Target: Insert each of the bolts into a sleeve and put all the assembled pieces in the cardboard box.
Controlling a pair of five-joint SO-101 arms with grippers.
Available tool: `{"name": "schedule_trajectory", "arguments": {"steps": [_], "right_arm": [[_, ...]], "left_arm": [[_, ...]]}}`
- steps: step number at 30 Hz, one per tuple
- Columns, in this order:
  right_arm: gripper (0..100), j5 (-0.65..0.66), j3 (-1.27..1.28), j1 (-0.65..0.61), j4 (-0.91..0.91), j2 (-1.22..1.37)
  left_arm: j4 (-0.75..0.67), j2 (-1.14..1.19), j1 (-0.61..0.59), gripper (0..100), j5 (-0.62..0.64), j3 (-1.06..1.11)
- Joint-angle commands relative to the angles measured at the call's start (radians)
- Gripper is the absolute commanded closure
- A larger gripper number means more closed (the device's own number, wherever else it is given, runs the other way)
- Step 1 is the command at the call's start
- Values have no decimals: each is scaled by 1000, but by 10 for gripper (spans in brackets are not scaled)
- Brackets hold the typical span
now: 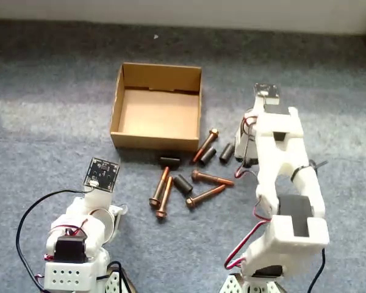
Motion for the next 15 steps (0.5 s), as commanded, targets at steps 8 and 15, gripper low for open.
{"name": "schedule_trajectory", "arguments": {"steps": [8, 15], "right_arm": [[994, 11, 381, 21, -113, -526], [994, 2, 654, 70, -302, -693]], "left_arm": [[3, -2, -2, 779, -9, 19], [8, -2, -4, 779, -9, -13]]}}
